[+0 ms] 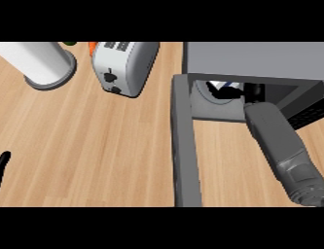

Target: Pick up the milk, place it into the microwave and close the microwave

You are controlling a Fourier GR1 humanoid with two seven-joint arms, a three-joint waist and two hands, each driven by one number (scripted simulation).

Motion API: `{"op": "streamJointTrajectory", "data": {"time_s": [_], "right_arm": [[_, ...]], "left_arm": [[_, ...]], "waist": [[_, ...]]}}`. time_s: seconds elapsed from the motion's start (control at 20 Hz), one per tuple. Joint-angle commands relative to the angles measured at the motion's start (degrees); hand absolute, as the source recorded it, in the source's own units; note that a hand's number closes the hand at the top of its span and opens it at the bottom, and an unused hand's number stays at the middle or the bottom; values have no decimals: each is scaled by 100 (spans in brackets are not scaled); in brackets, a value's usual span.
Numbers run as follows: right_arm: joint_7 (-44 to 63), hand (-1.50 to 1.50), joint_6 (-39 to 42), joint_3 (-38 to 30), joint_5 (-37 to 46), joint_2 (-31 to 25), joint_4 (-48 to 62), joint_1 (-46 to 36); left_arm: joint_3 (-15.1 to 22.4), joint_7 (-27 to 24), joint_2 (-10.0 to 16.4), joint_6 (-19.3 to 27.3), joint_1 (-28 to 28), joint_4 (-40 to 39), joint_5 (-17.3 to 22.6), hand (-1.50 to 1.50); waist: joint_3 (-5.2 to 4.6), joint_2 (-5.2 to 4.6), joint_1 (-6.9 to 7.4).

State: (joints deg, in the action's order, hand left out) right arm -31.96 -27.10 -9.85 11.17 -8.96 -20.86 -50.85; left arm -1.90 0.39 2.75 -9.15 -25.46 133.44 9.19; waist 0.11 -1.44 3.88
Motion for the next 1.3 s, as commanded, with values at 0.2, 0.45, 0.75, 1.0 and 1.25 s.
{"op": "streamJointTrajectory", "data": {"time_s": [0.2,0.45,0.75,1.0,1.25], "right_arm": [[-110,150,-1420,148,607,-212,766,-684],[235,-150,-783,479,958,-354,1320,-1097],[306,-150,-681,482,997,-114,1563,-1189],[166,-150,-965,383,923,239,1519,-1154],[141,-150,-1062,163,752,19,1434,-1220]], "left_arm": [[50,22,80,-38,93,-82,-256,-150],[-170,125,163,36,373,-235,-221,-150],[15,-90,136,-120,234,-302,-341,-150],[139,150,35,106,503,-231,-557,-150],[42,27,79,-4,136,-68,-555,-150]], "waist": [[3,-55,141],[4,-86,179],[3,-97,246],[11,-108,145],[4,-44,131]]}}
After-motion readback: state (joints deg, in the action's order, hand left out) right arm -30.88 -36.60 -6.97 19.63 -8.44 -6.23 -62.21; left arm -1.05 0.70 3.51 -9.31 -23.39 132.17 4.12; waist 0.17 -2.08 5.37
